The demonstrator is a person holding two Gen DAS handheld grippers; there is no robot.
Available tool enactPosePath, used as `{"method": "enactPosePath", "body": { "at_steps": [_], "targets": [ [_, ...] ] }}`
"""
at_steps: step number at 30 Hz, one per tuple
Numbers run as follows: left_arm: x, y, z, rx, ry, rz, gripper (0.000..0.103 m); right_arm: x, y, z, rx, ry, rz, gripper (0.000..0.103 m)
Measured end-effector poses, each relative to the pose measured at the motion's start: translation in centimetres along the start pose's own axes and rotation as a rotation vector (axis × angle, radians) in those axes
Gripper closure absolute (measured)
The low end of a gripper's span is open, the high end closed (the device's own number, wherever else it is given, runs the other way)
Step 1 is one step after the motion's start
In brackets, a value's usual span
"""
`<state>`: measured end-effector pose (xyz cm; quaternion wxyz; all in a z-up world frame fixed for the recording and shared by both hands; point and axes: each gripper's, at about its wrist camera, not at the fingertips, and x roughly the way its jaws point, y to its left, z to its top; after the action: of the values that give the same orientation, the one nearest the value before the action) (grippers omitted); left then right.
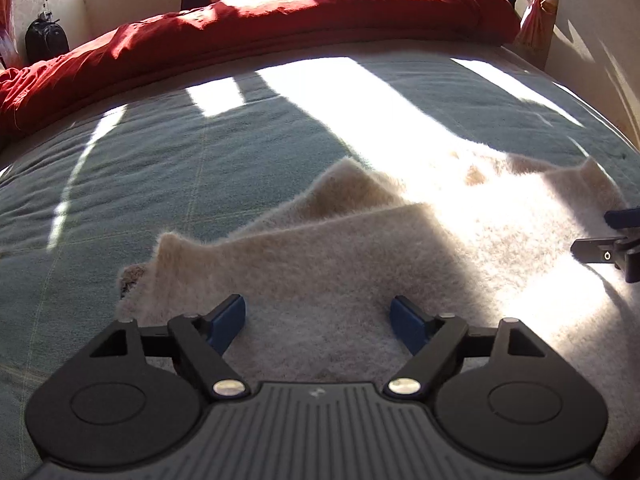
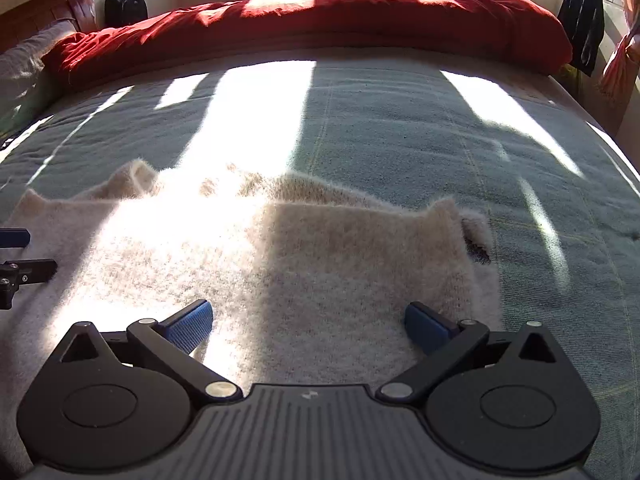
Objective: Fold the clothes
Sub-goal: 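Press the folded sweatshirt flat with both open grippers, then move the open left gripper over the folded sweatshirt's edge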
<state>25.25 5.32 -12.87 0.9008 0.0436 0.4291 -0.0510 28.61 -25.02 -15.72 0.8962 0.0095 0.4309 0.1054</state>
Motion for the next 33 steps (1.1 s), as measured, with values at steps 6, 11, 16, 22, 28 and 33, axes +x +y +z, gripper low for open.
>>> {"method": "enactPosePath", "body": {
  "at_steps": [6,11,16,22,28,33],
  "targets": [
    [1.8,1.0,0.9,-0.049,-0.01,-0.014,0.019,0.5,0.0,0.1,0.03,-0.004,0.002,0.0],
    [1.8,1.1,2.0,-0.054,-0.016,-0.004,0.021,-0.1,-0.4,1.0,0.043,0.006,0.024,0.0],
    [-1.2,0.4,2.6,-0.023,-0.073,-0.022,0.023,-2.3,-0.4,2.4,0.048,-0.087,0.016,0.0],
    [0.5,1.2,1.5,-0.074,0.014,0.001,0.022,-0.1,-2.4,2.1,0.124,-0.04,-0.02,0.0],
    [1.0,2.5,1.1,-0.14,0.033,-0.024,0.021,0.2,-1.8,2.2,0.07,-0.022,-0.041,0.0],
    [-1.6,1.7,1.6,-0.129,0.008,-0.03,0.021,-1.2,-1.2,2.6,0.082,-0.012,-0.046,0.0]
  ]
}}
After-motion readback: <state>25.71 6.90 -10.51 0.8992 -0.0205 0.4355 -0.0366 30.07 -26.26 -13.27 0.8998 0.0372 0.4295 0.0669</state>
